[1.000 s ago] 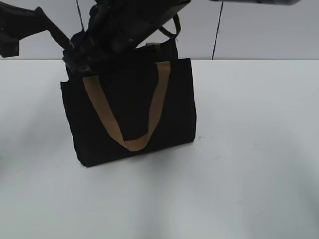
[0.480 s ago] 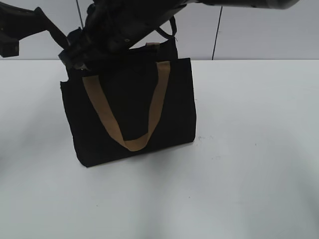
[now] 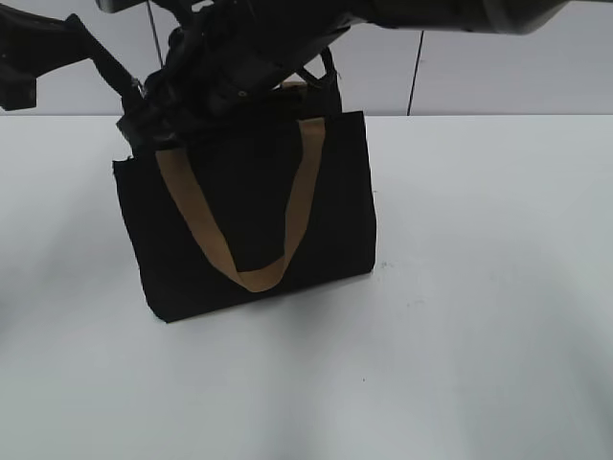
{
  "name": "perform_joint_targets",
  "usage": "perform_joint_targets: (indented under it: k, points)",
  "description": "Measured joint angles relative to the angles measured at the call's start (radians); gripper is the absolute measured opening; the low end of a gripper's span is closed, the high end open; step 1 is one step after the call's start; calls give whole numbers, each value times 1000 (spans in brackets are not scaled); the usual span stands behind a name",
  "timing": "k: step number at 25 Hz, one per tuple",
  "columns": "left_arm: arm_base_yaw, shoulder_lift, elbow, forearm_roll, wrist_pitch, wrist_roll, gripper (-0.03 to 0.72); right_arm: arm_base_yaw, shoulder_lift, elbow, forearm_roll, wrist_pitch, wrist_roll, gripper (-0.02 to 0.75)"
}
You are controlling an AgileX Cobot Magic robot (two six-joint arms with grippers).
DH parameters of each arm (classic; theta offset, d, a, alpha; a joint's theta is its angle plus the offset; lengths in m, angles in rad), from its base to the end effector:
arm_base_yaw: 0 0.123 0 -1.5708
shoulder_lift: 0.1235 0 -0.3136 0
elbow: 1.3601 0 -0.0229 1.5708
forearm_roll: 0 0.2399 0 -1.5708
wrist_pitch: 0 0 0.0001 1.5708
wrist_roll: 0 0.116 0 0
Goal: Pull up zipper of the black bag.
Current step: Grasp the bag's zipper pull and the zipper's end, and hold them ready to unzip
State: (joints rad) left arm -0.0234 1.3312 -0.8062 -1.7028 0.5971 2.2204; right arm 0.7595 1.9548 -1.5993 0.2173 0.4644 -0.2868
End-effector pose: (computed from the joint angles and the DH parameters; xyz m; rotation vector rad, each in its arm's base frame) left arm 0.2795 -0.0713 0.3207 0.8400 1.6656 -0.2447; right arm 0.3377 0.3361 0.2791 -1.0094 2.1028 0.4513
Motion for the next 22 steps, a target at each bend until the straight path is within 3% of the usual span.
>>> perform_joint_targets:
  k: [5,7,19,22]
  points:
    - [0,0,0,0,-3,0,20,0,-4,0,0,8,-9,32]
    - [0,0,0,0,-3,0,20,0,-4,0,0,10,-14,-1]
    - [0,0,0,1,-3,0,20,0,-24,0,0,59,-66,10]
    - [0,0,0,1,-3,0,20,0,-55,0,0,69,-160,183]
